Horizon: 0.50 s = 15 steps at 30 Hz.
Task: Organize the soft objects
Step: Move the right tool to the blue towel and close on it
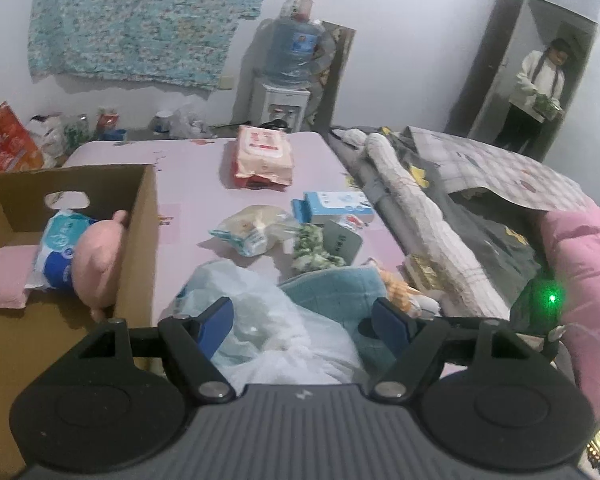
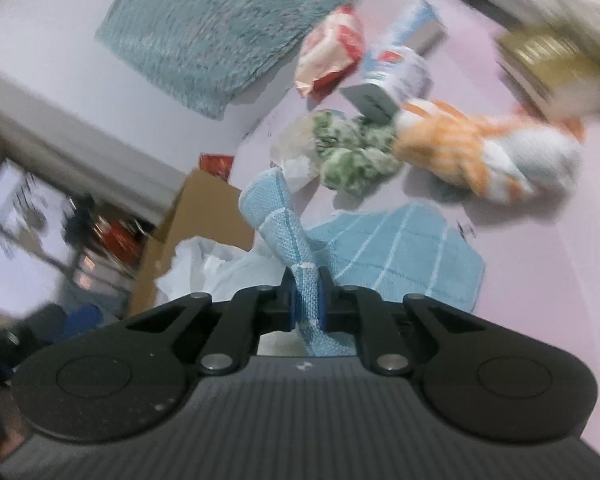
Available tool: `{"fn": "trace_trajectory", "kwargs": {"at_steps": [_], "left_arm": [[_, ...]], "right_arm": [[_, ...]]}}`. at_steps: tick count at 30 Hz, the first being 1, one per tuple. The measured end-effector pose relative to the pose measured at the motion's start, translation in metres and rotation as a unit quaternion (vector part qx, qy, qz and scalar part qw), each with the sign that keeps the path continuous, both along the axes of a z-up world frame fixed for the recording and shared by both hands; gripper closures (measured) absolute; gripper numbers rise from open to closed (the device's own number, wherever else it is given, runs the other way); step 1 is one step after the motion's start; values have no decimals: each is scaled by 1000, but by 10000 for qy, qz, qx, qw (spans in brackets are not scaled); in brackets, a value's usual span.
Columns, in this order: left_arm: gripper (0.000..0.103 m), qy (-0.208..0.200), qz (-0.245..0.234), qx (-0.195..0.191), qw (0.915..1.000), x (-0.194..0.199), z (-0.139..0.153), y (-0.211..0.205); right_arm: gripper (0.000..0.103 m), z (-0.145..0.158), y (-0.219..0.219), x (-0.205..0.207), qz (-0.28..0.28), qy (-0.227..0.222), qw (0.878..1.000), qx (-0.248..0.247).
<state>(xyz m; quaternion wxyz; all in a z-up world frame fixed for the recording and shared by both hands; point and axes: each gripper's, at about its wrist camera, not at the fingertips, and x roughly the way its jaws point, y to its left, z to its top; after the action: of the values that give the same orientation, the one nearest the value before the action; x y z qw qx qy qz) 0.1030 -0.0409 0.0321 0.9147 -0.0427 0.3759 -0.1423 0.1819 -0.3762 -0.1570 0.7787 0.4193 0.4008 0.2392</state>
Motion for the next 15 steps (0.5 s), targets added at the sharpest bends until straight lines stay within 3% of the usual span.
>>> {"fn": "trace_trajectory", "kwargs": {"at_steps": [4,8,11,15], "left_arm": [[26,-82,-271,76,9996,-5,-1,-13],[26,-113,-629,351,9973,-7,-7,-33],[26,-160,-973,654,9930,-10,-11,-51],[26,-63,-1273,1019,9866,-10,-20,-75]], "right_arm": [[95,-16,-26,-23,-229,268,9960,823],[95,-33,-42,-53,-345,627,9893,1273],[95,-46,-45,-69,-344,945,9851,1392],[92,-54,-43,-80,-461,1181,9848,1191]]}}
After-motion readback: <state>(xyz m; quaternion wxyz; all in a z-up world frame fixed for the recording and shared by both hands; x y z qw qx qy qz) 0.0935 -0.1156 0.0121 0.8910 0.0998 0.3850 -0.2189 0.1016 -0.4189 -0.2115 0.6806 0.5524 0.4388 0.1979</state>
